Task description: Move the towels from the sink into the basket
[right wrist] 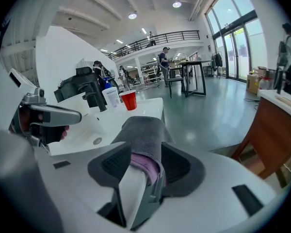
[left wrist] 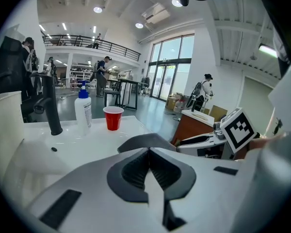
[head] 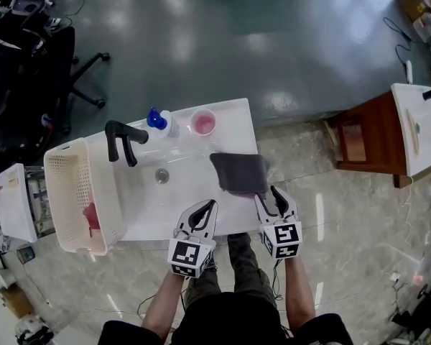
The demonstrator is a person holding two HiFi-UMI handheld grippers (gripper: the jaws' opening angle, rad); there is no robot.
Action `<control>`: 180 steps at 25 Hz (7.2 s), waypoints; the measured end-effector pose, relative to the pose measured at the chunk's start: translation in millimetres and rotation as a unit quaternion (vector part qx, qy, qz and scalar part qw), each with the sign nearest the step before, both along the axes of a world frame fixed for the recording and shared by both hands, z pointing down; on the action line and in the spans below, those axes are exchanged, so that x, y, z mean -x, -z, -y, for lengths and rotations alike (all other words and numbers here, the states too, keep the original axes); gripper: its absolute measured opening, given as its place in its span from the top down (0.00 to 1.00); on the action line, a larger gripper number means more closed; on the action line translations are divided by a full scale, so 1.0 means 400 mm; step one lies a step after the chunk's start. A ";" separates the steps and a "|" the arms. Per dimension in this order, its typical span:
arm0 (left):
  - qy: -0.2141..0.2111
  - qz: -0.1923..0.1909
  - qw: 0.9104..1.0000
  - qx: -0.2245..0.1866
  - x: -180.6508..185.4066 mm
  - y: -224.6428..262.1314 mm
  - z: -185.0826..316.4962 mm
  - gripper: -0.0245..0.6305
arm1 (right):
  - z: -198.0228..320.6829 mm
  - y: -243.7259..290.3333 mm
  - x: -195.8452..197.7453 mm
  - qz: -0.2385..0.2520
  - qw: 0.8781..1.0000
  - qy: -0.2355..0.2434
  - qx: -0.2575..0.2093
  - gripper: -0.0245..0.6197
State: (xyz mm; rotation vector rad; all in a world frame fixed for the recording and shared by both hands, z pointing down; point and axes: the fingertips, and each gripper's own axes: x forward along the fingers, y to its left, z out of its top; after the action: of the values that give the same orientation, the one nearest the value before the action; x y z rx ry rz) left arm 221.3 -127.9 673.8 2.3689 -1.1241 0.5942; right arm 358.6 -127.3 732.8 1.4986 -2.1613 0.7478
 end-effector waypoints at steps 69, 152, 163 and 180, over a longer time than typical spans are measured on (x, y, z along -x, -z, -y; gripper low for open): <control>0.114 -0.009 0.975 -0.193 0.305 0.482 -0.102 0.95 | 0.012 0.577 0.227 0.010 0.976 0.066 -0.209 0.87; 0.394 0.033 0.907 -0.147 1.177 0.405 -0.397 0.95 | -0.125 0.523 1.306 0.061 0.907 0.379 -0.174 0.87; 0.390 0.030 0.911 -0.130 1.178 0.358 -0.379 0.95 | -0.111 0.471 1.300 0.063 0.913 0.372 -0.155 0.87; 0.390 0.031 0.912 -0.126 1.168 0.352 -0.364 0.95 | -0.101 0.457 1.306 0.077 0.912 0.378 -0.140 0.67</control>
State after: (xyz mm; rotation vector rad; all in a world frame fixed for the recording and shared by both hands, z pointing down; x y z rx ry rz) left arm -245.8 17.6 532.9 1.8359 -2.1060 0.2381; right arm -163.8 -86.8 549.8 0.5871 -2.7618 0.2881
